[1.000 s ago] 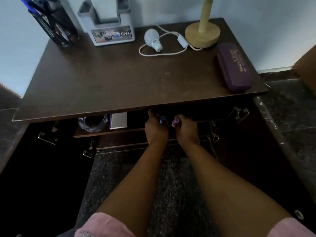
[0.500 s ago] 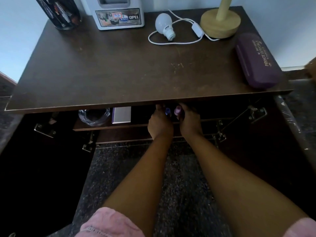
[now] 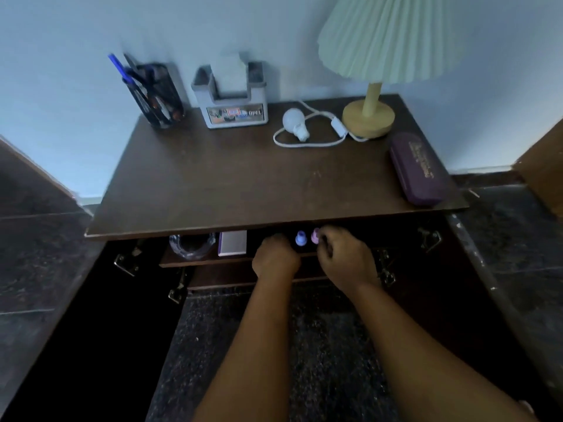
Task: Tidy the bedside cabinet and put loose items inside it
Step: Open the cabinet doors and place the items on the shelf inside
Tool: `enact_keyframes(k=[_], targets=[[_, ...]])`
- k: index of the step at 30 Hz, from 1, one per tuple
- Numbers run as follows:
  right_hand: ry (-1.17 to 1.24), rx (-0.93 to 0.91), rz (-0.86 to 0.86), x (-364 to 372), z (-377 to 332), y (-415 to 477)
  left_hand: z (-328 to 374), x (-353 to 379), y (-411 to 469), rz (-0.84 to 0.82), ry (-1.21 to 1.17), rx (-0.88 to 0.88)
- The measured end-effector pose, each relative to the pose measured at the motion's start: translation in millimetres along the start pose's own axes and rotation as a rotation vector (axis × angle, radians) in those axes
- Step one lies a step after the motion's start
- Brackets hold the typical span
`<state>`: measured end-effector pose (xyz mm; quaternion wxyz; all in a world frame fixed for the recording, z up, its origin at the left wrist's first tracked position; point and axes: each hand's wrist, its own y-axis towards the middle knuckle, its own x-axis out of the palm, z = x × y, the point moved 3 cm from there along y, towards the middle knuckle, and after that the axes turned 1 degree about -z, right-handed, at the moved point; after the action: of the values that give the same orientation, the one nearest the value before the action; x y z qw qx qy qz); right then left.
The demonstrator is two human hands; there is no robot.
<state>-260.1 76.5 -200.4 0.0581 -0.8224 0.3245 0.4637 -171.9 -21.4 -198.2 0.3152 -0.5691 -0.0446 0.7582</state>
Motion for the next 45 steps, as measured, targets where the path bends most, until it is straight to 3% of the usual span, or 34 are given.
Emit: enact_keyframes(k=[2,4,5,7,9,11,12,16,19,25,30,37,45], targets=[[-0.069,-0.071,0.032,-12.5,-14.1,2.1,7.7,-27.8,-10.7,-0.35,0.14,0.025],[-0.089,-0.129,0.067,-26.8,-29.7,3.3,17.0,-58.2,-32.2,-0.737,0.059,0.01],[-0.078,-0.152,0.1,-33.6,-37.1,5.0,21.7,-74.2,-39.1,-0.785,-0.038,0.049],[-0.007,-0.149,0.162,-44.8,-50.3,12.2,29.6,-104.2,-40.8,-0.584,-0.216,0.24],[0.119,-0.086,0.194,-50.2,-61.2,25.4,33.8,-127.5,-34.4,-0.156,-0.39,0.384],[0.164,-0.081,0.222,-49.5,-68.8,47.3,31.5,-134.5,-28.9,0.207,-0.589,0.395],[0.134,-0.099,0.227,-46.6,-70.6,60.5,28.9,-130.2,-24.9,0.28,-0.713,0.36],[0.003,-0.094,0.197,-31.6,-65.4,113.6,28.1,-117.0,-10.5,0.258,-1.233,0.219],[-0.014,-0.004,0.197,-16.5,-55.9,143.8,27.8,-116.2,3.5,0.255,-1.364,0.173],[-0.101,0.219,0.155,1.5,-51.8,192.5,28.1,-113.1,25.3,0.169,-1.428,0.123],[-0.178,0.211,0.131,1.1,-52.1,198.3,29.3,-101.0,23.9,0.126,-1.471,0.059],[0.23,0.064,0.314,-19.0,-67.0,128.6,38.5,-77.9,-6.4,0.1,-1.561,-0.013],[0.38,0.046,0.18,-24.1,-68.6,24.9,37.0,-67.7,-50.8,0.01,-1.579,0.009]])
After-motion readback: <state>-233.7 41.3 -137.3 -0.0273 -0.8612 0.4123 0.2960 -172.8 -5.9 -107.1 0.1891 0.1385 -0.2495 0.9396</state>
